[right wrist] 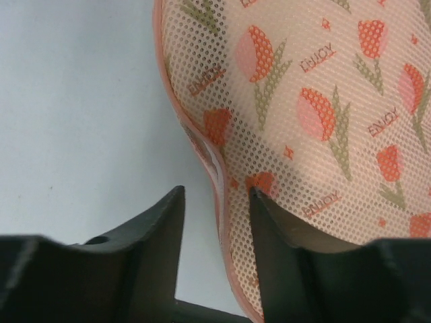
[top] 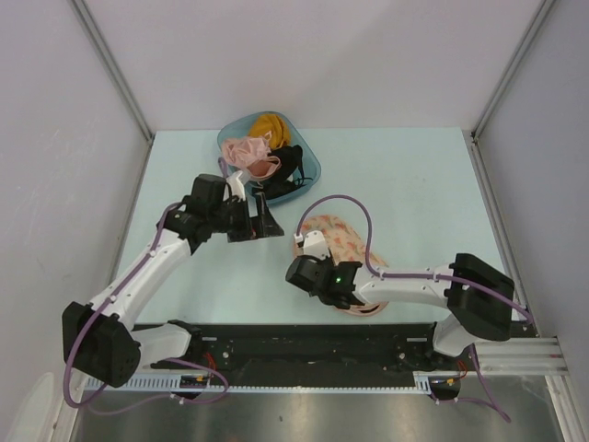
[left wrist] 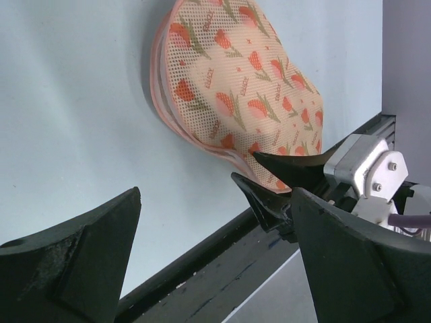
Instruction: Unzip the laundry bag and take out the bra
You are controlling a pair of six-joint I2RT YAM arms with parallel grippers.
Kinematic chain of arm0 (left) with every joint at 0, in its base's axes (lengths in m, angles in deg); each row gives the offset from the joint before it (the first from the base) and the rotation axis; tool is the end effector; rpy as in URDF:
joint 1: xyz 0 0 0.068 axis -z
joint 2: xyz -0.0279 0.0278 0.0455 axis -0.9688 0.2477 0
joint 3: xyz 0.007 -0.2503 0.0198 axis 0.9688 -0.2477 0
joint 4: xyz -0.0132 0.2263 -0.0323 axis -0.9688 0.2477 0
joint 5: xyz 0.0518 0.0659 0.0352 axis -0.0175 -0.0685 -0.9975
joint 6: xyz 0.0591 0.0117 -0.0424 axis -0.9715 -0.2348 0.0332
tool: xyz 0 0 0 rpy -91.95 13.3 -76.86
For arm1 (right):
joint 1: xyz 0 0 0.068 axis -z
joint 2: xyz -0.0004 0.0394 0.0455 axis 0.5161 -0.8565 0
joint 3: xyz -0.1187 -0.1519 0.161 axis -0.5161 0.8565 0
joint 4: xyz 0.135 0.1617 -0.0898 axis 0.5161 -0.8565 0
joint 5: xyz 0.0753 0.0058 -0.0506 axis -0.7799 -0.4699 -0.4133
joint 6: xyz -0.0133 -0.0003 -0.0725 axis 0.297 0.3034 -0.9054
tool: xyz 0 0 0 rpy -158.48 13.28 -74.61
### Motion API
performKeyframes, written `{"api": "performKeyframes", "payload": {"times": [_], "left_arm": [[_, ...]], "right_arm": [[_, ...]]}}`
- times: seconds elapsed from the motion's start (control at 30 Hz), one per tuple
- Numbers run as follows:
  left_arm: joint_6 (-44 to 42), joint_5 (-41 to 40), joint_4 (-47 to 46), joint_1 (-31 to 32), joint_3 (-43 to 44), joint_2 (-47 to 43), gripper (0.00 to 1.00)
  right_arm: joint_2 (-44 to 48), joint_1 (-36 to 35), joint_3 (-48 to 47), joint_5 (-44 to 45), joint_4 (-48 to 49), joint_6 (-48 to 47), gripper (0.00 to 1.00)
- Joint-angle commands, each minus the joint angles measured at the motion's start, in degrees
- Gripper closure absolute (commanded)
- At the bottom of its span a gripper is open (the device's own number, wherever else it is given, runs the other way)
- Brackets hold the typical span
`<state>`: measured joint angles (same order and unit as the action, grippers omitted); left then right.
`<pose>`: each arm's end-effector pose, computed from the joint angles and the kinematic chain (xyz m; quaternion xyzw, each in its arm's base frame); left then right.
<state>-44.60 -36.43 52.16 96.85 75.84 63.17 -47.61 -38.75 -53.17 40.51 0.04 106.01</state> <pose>0.2149 -0.1117 0.2640 0.0299 0.8999 -0.3463 0.2635 0.1315 0.2573 0.1769 -0.1987 0.9043 0.0236 0.3770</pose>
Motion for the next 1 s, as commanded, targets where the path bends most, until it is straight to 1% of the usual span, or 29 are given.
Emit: {"api": "performKeyframes", "payload": {"times": [0.0, 0.03, 0.07, 0.1, 0.17, 0.2, 0.23, 0.33, 0.43, 0.53, 0.57, 0.6, 0.63, 0.7, 0.73, 0.77, 0.8, 0.83, 0.87, 0.93, 0.97], "left_arm": [[0.49, 3.77, -1.8, -0.45, -0.9, 0.41, 0.03], [0.49, 3.77, -1.89, -0.36, -1.07, 0.33, 0.03], [0.58, 3.77, -1.97, -0.36, -1.25, 0.24, 0.04], [0.67, 3.77, -2.41, -0.36, -1.43, 0.15, 0.04], [1.1, 3.86, -2.85, -0.36, -2.22, 0.24, 0.04], [1.37, 4.21, -3.46, -0.36, -2.57, 0.24, 0.04], [1.54, 4.39, -3.82, -0.36, -3.09, 0.24, 0.04], [2.16, 4.83, -4.52, -0.36, -3.62, 0.24, 0.04], [1.99, 4.39, -4.52, -0.36, -4.32, -0.02, 0.04], [1.9, 6.75, -6.8, -0.36, -6.42, -0.46, 0.04], [2.16, 7.2, -7.59, -0.36, -7.05, -0.64, 0.03], [2.42, 7.55, -8.99, -0.36, -7.57, -0.81, 0.04], [2.51, 7.81, -9.44, -0.36, -8.36, -1.34, 0.04], [2.43, 8.25, -9.62, -0.36, -8.72, -1.78, 0.04], [1.73, 8.78, -9.71, -0.45, -8.98, -1.96, 0.04], [1.37, 11.48, -9.97, -0.27, -9.33, -2.05, 0.04], [1.11, 13.42, -11.1, -0.27, -9.6, -2.05, 0.04], [1.02, 14.14, -11.46, -0.01, -10.04, -1.96, 0.04], [0.84, 14.4, -11.47, 0.25, -10.04, -1.87, 0.04], [0.41, 14.06, -11.29, 1.13, -10.04, -1.52, 0.04], [0.4, 14.06, -11.2, 1.22, -10.04, -1.17, 0.04]], "right_arm": [[-2.52, -0.23, -2.3, 3.31, 1.77, 1.1, 0.59], [-3.4, -0.23, -2.74, 4.44, 1.33, 1.27, 0.67], [-3.75, -0.31, -3.0, 5.15, 0.72, 1.54, 0.71], [-4.02, -0.4, -3.26, 5.77, -0.42, 1.8, 0.79], [-4.63, -0.58, -3.7, 7.53, -1.39, 2.07, 0.88], [-4.64, -0.58, -3.71, 7.97, -1.75, 1.72, 0.98], [-4.81, -0.75, -3.79, 8.58, -2.27, 2.24, 1.0], [-3.5, -1.81, -4.15, 10.78, -4.38, 3.73, 1.0], [0.8, -1.81, -4.15, 10.79, -5.7, 5.05, 1.0], [7.73, 1.35, -3.27, 6.05, -4.48, 7.16, 1.0], [9.93, 2.4, -2.57, 4.65, -3.08, 6.82, 1.0], [14.22, 3.54, -0.91, 0.8, 0.24, 6.64, 1.0], [16.17, 6.77, -0.11, -1.32, 1.93, 6.72, 1.0], [20.73, 10.22, 1.47, -6.93, 6.05, 7.07, 1.0], [21.63, 14.67, 2.52, -8.97, 6.94, 7.16, 1.0], [22.34, 16.8, 2.97, -10.99, 7.82, 7.25, 1.0], [22.61, 19.17, 3.15, -14.49, 8.88, 6.56, 1.0], [22.7, 21.02, 3.15, -15.66, 9.06, 6.2, 1.0], [22.52, 24.96, 3.24, -16.98, 9.24, 5.76, 1.0], [21.48, 28.85, 3.32, -22.42, 10.02, 5.5, 1.0], [21.12, 32.69, 3.59, -24.44, 10.72, 5.49, 1.0]]}}
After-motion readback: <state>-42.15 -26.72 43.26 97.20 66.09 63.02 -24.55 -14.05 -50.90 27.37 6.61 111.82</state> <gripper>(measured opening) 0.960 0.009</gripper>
